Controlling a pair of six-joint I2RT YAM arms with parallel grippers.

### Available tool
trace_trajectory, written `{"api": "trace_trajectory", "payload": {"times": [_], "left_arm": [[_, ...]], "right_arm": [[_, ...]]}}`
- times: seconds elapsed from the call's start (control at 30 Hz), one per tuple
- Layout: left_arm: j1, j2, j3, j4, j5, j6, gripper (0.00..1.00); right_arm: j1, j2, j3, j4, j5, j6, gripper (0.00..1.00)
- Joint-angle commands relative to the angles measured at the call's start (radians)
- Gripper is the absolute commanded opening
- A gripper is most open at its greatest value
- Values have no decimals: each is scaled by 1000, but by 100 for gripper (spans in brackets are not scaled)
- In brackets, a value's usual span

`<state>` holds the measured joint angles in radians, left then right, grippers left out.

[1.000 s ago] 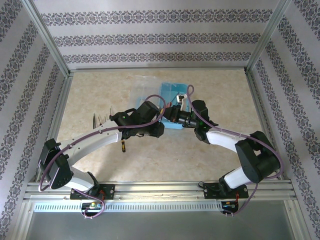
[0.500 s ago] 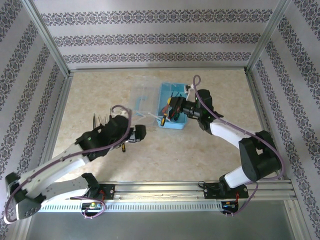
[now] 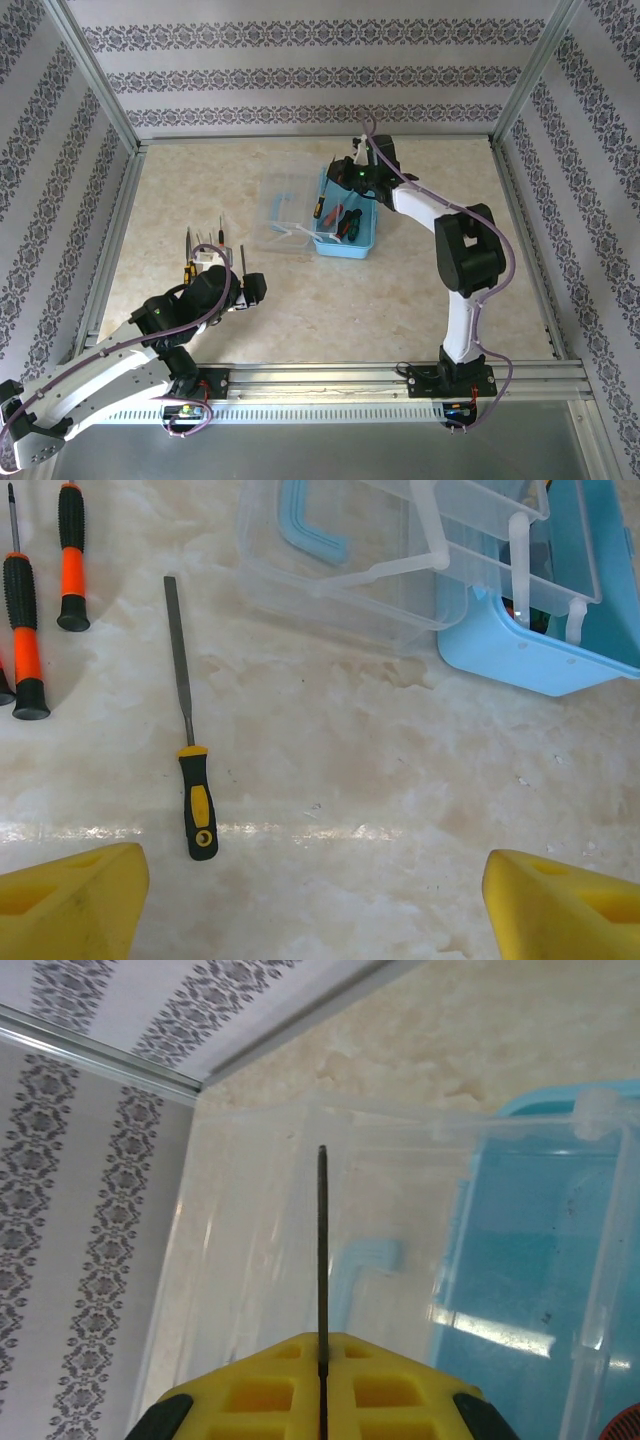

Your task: Pack the tool kit

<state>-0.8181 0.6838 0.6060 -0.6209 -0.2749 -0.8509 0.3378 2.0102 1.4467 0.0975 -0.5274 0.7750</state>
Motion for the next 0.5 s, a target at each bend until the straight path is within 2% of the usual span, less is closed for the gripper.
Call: {"api": "trace_trajectory", "payload": {"times": [0.0,0.23,0.47], "left_arm": [[4,1,4,-8,-29,-17,87],[4,13,-4,8,-21,-21,86],[4,6,-21,7,-13,-29,89]], "right_arm": [[18,22,63,-68,-3,-14,10],[30,87,108,-48,-46,59,10],[53,131,194,-185,-26,13,12]]}}
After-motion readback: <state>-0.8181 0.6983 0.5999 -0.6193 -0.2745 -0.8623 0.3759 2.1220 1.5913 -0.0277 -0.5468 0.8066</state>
